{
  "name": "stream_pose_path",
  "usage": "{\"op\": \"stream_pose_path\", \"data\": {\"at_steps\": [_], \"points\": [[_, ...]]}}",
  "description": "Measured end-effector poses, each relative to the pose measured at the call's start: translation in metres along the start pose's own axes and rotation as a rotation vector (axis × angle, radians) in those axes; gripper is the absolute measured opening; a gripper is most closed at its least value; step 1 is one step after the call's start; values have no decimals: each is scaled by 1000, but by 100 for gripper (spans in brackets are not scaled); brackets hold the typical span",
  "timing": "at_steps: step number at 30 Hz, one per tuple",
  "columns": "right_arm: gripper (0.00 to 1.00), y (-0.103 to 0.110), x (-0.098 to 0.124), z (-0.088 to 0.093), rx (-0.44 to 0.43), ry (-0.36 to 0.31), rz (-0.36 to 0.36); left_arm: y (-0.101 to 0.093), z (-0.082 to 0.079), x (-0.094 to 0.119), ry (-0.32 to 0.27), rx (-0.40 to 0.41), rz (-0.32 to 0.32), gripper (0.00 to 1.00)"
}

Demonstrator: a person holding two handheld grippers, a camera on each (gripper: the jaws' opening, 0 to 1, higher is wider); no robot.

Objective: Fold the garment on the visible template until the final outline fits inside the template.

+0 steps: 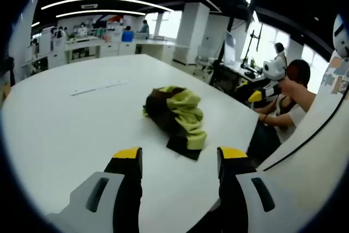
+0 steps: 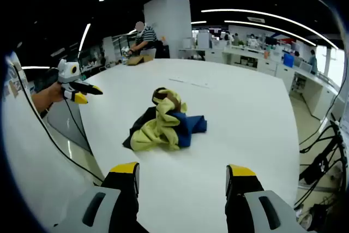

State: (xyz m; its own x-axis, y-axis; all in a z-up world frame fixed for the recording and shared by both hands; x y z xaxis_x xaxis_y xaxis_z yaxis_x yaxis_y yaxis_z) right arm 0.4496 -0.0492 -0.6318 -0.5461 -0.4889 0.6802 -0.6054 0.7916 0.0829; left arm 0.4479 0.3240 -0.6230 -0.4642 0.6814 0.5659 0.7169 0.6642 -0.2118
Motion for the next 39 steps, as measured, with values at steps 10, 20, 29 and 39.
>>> {"op": "stream_pose_path", "data": {"at_steps": [10, 20, 29, 39], "points": [[61, -6, -1, -3, -22, -29, -5, 4, -6, 0, -11, 3, -12, 52], [60, -4, 1, -4, -40, -38, -6, 6, -10, 0, -4, -5, 5, 52], [60, -4, 1, -2, -29, -9, 2, 5, -13, 0, -13, -4, 8, 52], [60, -6, 5, -5, -21, -2, 2, 2, -8, 0, -24, 10, 10, 52]]}}
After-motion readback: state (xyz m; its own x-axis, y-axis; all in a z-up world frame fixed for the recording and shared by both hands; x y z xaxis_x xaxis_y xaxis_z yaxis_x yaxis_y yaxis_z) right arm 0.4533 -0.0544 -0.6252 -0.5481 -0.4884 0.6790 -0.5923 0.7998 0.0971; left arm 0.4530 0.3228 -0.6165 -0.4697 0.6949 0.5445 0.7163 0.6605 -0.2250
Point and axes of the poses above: the point that each gripper's makers call its tool centre point, and the gripper's own axes: x roughly backward along the fingers, y roughly to its left, z roughly out of its underside, the point moved 5 cm from there along x, roughly backward along the fingers, and after that the axes turned 7 degrees about y, right-handed, at the moved point
